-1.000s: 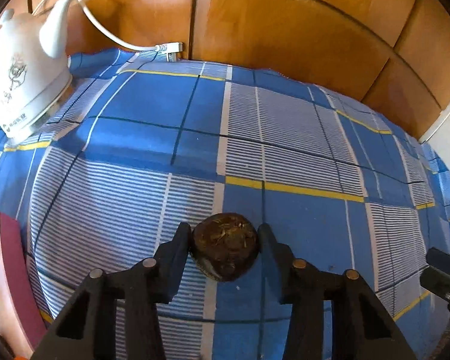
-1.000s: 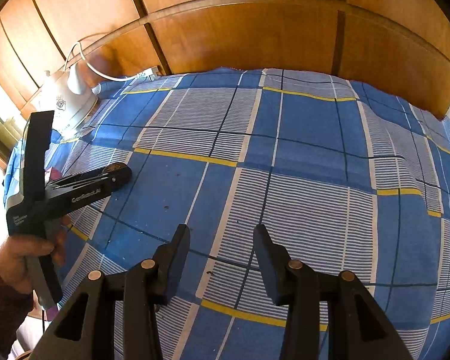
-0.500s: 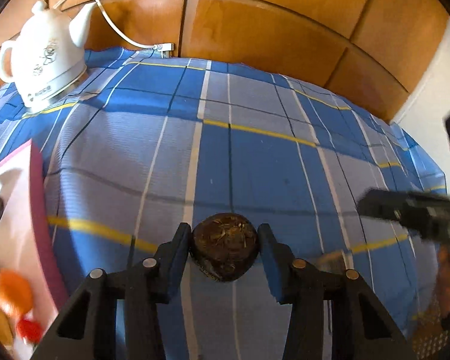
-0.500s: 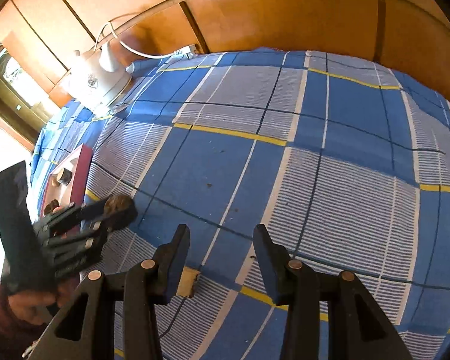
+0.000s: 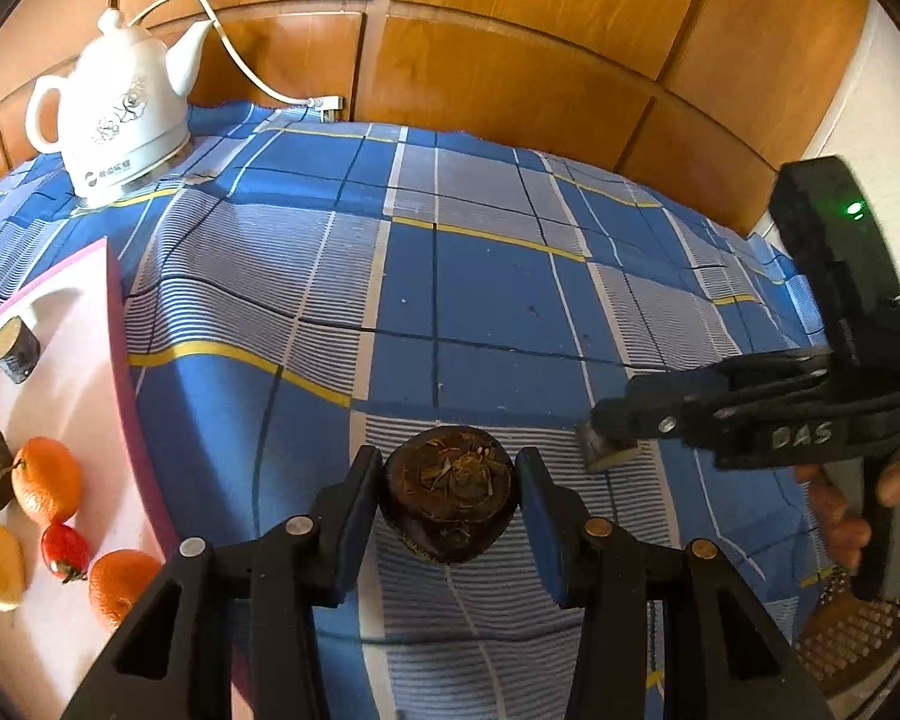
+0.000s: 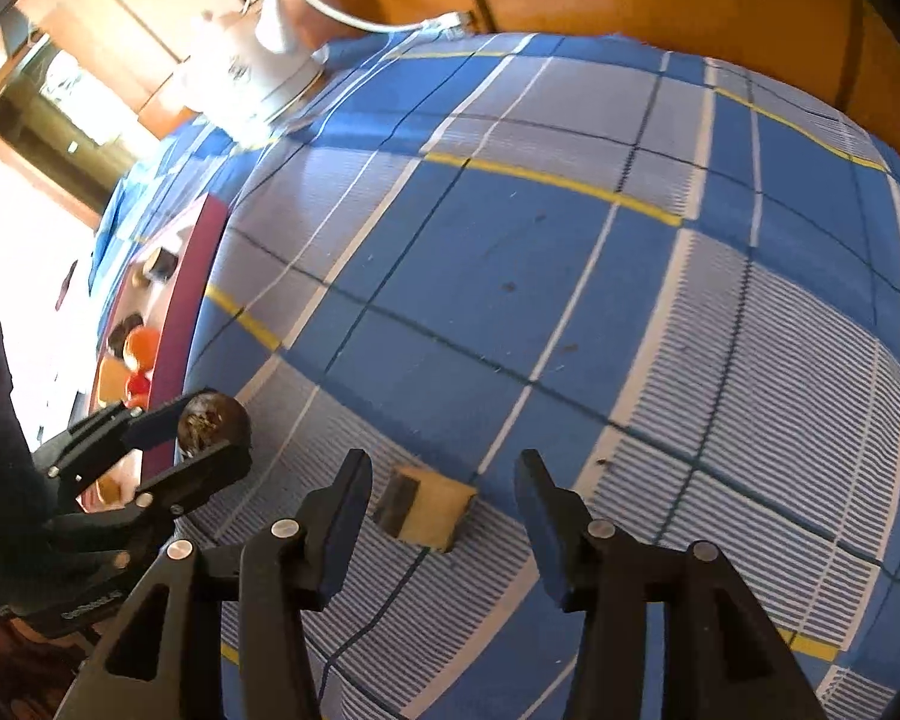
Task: Organize fruits
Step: 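Grasp the small brown-and-tan cylinder piece with the right gripper while the left gripper holds the brown piece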
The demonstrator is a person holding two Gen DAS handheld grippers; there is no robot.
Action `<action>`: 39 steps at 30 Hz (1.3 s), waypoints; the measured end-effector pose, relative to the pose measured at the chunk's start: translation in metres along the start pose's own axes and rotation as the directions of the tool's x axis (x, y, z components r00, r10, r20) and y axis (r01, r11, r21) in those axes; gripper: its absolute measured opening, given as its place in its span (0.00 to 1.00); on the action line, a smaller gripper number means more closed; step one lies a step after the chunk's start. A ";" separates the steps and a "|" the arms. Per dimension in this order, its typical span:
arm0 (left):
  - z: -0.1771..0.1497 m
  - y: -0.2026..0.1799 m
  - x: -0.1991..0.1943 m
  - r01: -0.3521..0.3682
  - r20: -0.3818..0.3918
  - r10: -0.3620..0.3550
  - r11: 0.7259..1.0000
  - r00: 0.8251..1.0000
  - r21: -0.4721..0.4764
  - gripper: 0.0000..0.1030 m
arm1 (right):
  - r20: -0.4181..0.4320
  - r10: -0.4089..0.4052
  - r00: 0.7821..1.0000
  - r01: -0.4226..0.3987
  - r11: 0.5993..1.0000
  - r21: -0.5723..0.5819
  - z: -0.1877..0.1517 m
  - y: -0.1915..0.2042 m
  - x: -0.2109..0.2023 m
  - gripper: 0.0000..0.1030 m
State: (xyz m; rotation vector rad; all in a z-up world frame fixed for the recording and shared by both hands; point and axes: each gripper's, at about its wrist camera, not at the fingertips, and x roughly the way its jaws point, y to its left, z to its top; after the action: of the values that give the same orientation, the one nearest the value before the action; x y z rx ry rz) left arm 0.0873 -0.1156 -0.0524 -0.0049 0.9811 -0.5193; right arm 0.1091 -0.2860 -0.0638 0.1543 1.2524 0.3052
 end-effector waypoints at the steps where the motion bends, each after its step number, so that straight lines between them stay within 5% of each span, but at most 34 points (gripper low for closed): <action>1: -0.001 0.000 -0.003 0.001 0.006 -0.001 1.000 1.000 0.001 0.45 | -0.008 -0.002 1.000 0.002 1.000 -0.008 -0.001 0.002 0.002 0.49; 5: -0.004 -0.001 -0.011 0.006 0.018 -0.006 1.000 1.000 0.004 0.45 | -0.033 -0.052 0.998 0.051 0.998 -0.048 -0.004 0.008 0.013 0.48; 6: -0.005 -0.002 -0.013 0.006 0.023 -0.006 1.000 1.000 0.006 0.45 | -0.036 -0.052 0.998 0.049 0.996 -0.070 -0.005 0.011 0.015 0.38; 11: -0.007 -0.002 -0.020 0.019 0.036 -0.019 1.000 0.999 0.006 0.45 | 0.012 -0.131 0.991 0.131 0.971 -0.202 -0.013 0.032 0.015 0.39; 22: -0.010 0.006 -0.040 0.041 0.069 -0.040 0.999 0.997 -0.018 0.45 | 0.034 -0.139 0.990 0.143 0.967 -0.209 -0.016 0.035 0.016 0.39; 39: -0.011 0.029 -0.076 -0.010 0.146 0.023 0.996 0.989 -0.085 0.45 | 0.046 -0.151 0.987 0.157 0.963 -0.220 -0.018 0.036 0.016 0.39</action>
State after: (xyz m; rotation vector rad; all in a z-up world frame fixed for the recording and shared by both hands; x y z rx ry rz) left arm 0.0568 -0.0555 -0.0051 -0.1093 0.8579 -0.4554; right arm 0.0915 -0.2477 -0.0735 -0.1307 1.1847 0.3050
